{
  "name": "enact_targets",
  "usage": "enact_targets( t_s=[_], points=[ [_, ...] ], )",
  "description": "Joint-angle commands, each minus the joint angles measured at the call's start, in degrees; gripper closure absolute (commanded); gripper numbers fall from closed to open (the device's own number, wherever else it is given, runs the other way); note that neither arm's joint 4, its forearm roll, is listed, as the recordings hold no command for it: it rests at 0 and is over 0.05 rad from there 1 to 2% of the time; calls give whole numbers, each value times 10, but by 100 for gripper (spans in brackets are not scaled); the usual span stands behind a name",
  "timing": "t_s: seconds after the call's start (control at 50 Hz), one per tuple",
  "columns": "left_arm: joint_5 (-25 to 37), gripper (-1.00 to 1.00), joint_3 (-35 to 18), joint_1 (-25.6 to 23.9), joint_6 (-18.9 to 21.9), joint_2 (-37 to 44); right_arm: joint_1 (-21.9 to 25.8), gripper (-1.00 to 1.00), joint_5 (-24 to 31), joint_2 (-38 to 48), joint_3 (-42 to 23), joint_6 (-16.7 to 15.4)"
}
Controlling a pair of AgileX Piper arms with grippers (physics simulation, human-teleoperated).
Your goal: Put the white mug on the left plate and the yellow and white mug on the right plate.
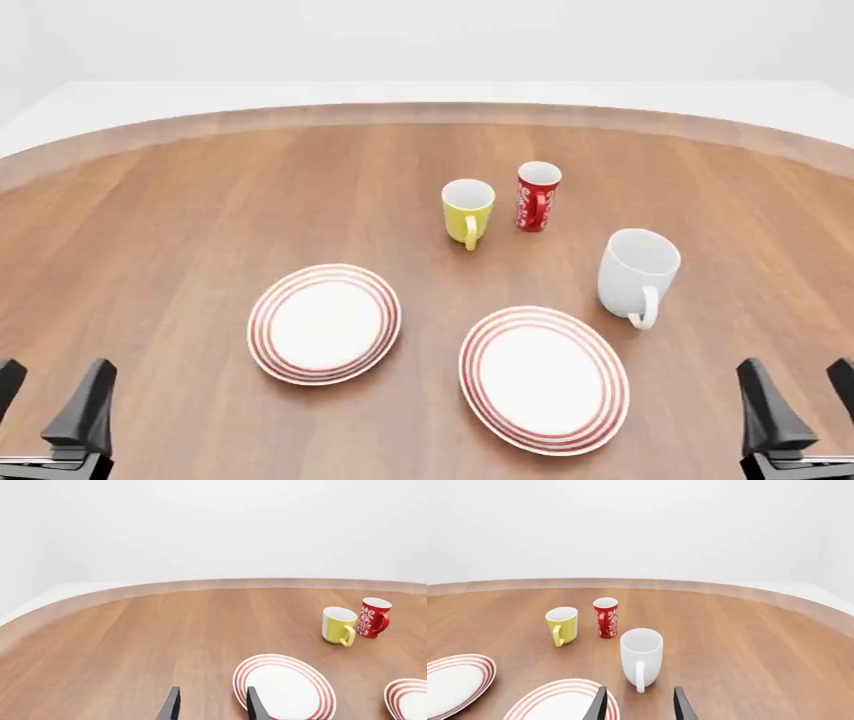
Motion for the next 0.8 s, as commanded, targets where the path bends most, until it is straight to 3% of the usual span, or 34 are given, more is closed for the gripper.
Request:
enact_targets(
  t_s=[0.02, 0.4, 0.8],
  points=[
    [0, -100, 0, 0, 0, 0, 2, -100, -4, 7, -2, -2],
    [0, -100, 0, 0, 0, 0, 15, -100, -22, 30, -8, -9],
    [0, -100, 0, 0, 0, 0, 23, -100, -207, 224, -3, -13]
  ],
)
